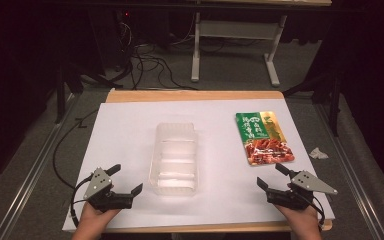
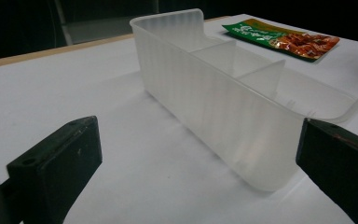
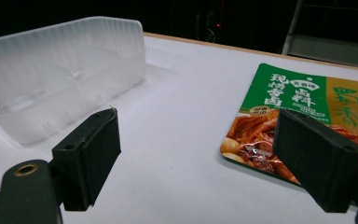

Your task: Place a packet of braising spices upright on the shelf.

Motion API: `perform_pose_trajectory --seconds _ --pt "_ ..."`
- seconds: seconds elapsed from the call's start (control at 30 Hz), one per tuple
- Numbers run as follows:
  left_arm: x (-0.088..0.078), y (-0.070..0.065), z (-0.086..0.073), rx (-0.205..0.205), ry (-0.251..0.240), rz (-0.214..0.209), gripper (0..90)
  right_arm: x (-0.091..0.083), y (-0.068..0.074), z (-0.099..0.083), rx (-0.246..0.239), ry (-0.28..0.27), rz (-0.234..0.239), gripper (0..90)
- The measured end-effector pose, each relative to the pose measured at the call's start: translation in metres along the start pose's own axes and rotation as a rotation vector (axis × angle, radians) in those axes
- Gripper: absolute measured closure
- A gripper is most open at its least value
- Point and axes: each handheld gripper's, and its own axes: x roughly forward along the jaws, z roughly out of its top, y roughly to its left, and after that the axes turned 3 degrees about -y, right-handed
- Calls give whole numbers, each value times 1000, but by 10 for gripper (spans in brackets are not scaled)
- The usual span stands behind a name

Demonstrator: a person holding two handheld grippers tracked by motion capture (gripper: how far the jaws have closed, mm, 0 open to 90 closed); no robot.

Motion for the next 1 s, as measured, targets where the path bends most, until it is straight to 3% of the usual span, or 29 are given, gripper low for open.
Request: perform_pose_trajectory --seconds 0.2,0.53,0.87,1.0 --pt "0 2 -3 -8 10 7 7 -2 -9 -1 21 -22 -8 175" --pt "0 2 -3 -1 10 -1 8 -2 -9 -2 31 -20 -27 184" --pt "-1 2 -2 0 5 0 8 8 -43 -10 119 4 -108 202" --pt "-2 1 -2 6 4 0 7 16 -58 -10 162 40 -151 214"
